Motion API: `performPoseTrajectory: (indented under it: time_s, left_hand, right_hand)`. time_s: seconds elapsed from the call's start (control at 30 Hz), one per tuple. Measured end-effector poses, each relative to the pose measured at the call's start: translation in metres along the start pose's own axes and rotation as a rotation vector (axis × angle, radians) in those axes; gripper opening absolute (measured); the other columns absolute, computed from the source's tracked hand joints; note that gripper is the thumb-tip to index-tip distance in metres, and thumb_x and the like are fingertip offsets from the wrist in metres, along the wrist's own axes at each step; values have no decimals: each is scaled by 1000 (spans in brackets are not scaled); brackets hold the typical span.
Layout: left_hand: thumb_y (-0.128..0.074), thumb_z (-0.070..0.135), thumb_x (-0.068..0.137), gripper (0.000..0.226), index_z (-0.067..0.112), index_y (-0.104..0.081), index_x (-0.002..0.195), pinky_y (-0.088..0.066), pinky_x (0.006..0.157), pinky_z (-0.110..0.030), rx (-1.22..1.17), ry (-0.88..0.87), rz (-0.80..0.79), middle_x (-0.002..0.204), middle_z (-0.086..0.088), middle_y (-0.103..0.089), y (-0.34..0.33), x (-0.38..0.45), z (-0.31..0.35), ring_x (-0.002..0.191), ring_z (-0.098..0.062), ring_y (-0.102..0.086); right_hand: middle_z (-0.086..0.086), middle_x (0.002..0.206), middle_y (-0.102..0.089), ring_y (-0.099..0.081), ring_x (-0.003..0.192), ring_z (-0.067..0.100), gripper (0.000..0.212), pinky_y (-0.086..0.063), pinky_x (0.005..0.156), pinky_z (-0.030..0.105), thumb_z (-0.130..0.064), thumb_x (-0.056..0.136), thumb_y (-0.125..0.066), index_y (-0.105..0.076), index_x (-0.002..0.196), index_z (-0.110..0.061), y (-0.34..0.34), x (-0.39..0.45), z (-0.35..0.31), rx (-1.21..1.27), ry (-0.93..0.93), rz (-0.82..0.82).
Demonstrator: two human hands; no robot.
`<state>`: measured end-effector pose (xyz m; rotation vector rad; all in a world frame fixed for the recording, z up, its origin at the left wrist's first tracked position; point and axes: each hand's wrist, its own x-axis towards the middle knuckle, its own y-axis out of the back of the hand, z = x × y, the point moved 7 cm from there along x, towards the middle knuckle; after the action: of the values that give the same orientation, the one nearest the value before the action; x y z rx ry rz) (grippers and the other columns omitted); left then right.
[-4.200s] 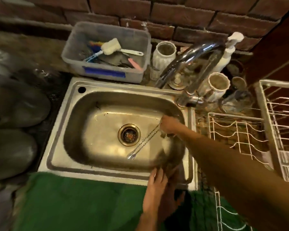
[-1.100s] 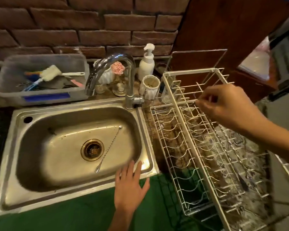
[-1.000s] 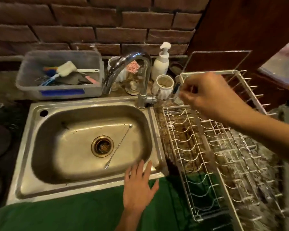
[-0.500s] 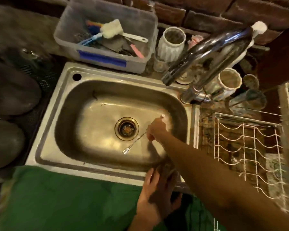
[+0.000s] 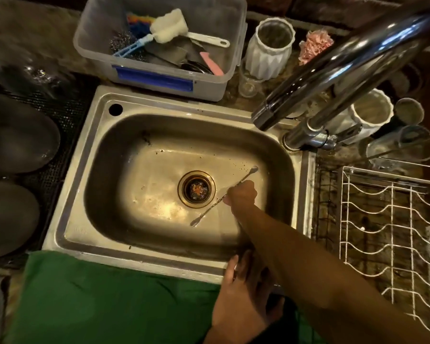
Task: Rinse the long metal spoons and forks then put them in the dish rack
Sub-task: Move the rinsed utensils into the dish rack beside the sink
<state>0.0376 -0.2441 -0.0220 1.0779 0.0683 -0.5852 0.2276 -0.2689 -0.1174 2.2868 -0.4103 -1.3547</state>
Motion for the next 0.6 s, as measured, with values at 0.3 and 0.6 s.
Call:
performPoseTrajectory:
  time_s: [0.3,0.6]
  left_hand:
    - [-47,68,86,65,32,-56,139,-23,110,-49,114,-14,-91,137,-2,-65,7,1,6,121,-30,-63]
    - [-20,67,96,69,30,-50,146,-38,109,-56,163,-30,27,149,-6,-54,20,-5,7,132,-33,-54]
  right_hand:
    - [10,89,-65,-66,74,21,14,-50,40,15,-1,85,-69,-56,87,-7,60,-59,-43,-106,163,-107]
    - [11,69,-66,-64,45,13,27,-45,34,16,6,80,-73,-69,107,5,160,-191,-86,-209,324,-163]
